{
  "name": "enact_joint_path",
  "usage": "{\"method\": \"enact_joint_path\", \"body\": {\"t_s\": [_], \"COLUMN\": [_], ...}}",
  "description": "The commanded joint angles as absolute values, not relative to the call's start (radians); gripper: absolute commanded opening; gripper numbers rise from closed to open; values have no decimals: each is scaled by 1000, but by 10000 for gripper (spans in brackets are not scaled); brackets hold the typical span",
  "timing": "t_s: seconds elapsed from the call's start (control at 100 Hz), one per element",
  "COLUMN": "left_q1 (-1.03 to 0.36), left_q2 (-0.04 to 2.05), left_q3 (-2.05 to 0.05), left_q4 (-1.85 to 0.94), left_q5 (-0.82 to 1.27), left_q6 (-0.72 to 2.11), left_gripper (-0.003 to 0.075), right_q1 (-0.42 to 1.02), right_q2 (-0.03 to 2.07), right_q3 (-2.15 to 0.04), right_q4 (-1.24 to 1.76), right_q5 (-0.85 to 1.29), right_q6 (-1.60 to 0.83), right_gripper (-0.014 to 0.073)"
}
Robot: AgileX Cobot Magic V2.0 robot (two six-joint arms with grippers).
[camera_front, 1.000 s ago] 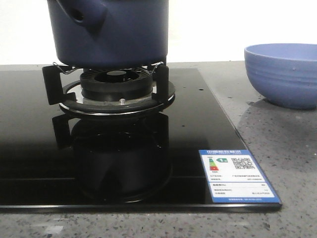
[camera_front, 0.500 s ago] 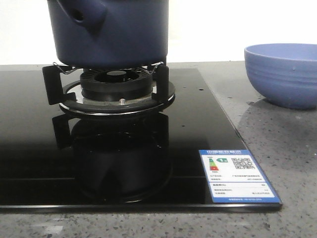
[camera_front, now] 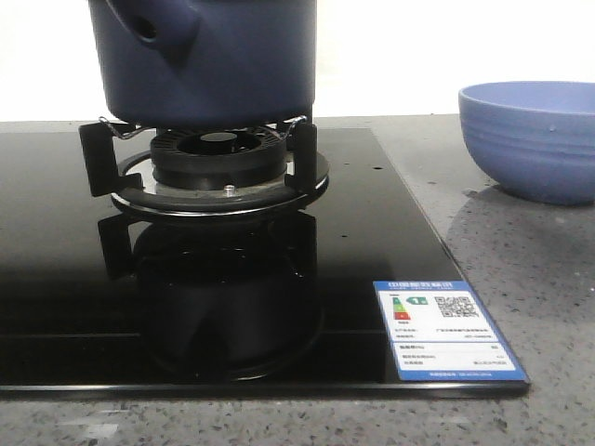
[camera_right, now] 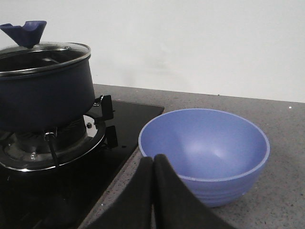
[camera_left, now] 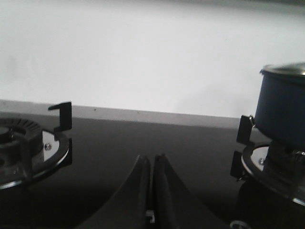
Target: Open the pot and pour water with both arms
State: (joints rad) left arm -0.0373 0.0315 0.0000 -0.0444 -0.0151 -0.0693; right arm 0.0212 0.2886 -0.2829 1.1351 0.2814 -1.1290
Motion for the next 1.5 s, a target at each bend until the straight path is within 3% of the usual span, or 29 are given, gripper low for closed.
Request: {"method": "enact_joint_path", "body": {"t_s": [0.0, 0.27, 1.16, 1.389, 1.489], "left_q1": [-28, -28, -28, -28, -28], "left_q2": [-6, -32, -32, -32, -32], "left_q3": [35, 34, 32, 32, 32], "left_q4": [-34, -60, -71, -71, -71], "left_q5": [-59, 93, 94, 94, 94], "left_q6": [-109, -105, -105, -105, -105], "left_gripper": [-20, -20, -20, -20, -20], "right_q1": [23, 23, 23, 23, 23], "right_q2": [296, 296, 296, 296, 296], "right_q3": [-311, -311, -311, -300, -298], "right_q4": [1157, 1157, 1157, 1234, 1058], "right_q5": [245, 245, 233, 67, 47], "right_q6": [-1141, -1141, -1141, -1138, -1006], "right_gripper": [-62, -62, -62, -62, -62]}}
